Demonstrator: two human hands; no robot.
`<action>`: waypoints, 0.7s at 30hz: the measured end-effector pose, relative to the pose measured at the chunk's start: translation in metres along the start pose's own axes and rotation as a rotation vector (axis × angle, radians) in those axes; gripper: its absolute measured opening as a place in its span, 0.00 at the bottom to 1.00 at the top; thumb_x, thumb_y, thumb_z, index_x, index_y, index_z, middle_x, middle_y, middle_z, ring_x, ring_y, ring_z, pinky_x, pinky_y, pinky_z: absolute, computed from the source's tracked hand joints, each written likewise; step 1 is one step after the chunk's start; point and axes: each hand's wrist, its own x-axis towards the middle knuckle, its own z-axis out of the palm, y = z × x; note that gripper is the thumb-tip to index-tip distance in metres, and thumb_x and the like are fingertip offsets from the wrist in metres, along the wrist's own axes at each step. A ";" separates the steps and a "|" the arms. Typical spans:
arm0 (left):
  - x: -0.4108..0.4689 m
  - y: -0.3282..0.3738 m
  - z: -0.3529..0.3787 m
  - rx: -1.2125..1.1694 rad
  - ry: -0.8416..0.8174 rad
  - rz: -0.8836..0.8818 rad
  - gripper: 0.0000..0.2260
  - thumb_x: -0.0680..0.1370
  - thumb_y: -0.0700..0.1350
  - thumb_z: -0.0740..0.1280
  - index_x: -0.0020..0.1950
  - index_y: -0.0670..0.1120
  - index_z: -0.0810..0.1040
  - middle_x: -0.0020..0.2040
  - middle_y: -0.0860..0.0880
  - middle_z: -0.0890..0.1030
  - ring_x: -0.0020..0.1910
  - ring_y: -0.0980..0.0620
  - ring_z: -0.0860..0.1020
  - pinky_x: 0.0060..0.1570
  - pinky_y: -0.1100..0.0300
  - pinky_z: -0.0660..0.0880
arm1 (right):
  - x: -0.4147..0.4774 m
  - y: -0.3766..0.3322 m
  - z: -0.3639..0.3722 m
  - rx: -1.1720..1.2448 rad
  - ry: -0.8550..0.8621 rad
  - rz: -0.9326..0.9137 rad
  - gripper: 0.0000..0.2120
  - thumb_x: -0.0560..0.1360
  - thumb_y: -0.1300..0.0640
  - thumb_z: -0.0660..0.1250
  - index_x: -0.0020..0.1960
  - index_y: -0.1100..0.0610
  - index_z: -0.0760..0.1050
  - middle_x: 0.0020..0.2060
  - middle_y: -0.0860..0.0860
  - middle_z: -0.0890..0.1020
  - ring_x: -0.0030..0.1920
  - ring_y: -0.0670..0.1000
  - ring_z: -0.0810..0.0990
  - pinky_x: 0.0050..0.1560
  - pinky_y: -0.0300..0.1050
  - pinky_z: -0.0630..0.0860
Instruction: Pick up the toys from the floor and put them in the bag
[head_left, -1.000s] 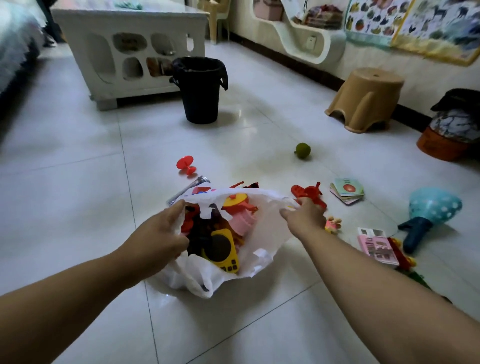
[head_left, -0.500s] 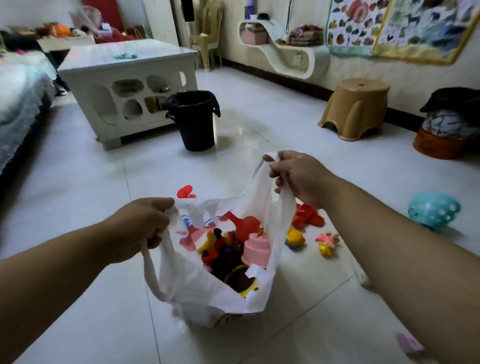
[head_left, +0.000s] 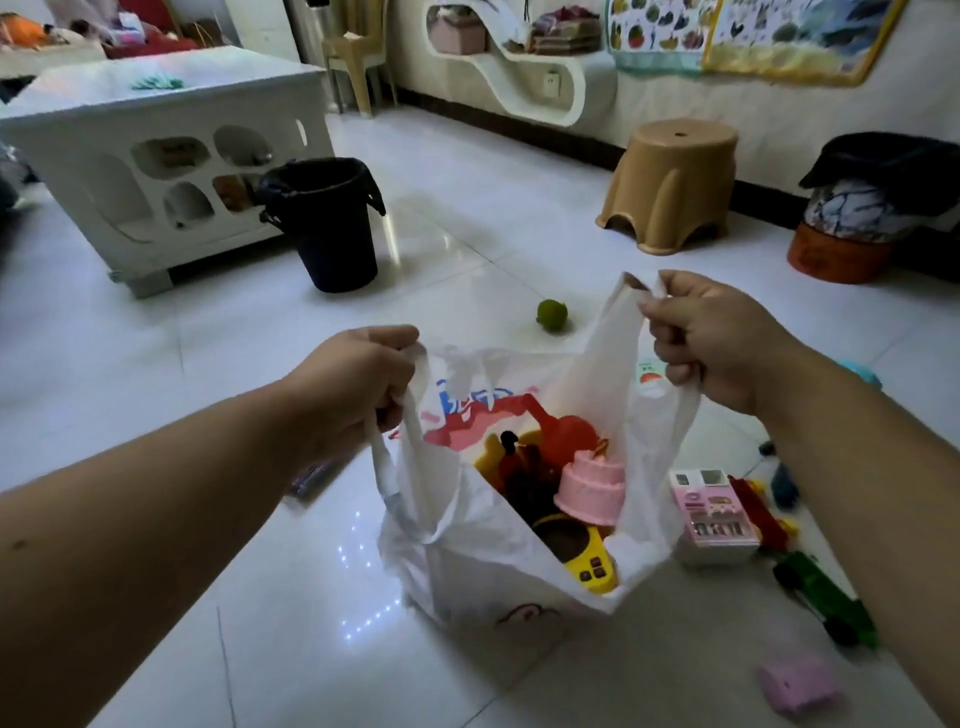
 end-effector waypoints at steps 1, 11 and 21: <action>0.005 -0.001 0.002 0.016 0.010 0.001 0.31 0.69 0.25 0.52 0.70 0.41 0.69 0.50 0.41 0.76 0.32 0.49 0.63 0.27 0.61 0.60 | 0.001 0.004 -0.006 0.003 0.006 0.008 0.10 0.80 0.60 0.59 0.43 0.49 0.73 0.27 0.49 0.66 0.24 0.45 0.60 0.23 0.38 0.60; 0.006 -0.055 0.049 0.316 -0.194 -0.077 0.30 0.71 0.27 0.55 0.69 0.48 0.72 0.43 0.44 0.76 0.34 0.50 0.66 0.29 0.61 0.65 | 0.005 0.075 -0.036 -0.117 -0.035 0.254 0.10 0.80 0.62 0.60 0.59 0.55 0.73 0.31 0.54 0.71 0.29 0.50 0.71 0.36 0.46 0.73; 0.010 -0.068 0.076 0.346 -0.146 0.024 0.30 0.73 0.31 0.61 0.72 0.51 0.67 0.66 0.52 0.74 0.34 0.53 0.72 0.36 0.60 0.72 | -0.056 0.091 -0.098 -0.650 0.170 0.089 0.10 0.68 0.50 0.75 0.45 0.50 0.76 0.42 0.48 0.81 0.44 0.48 0.80 0.45 0.45 0.76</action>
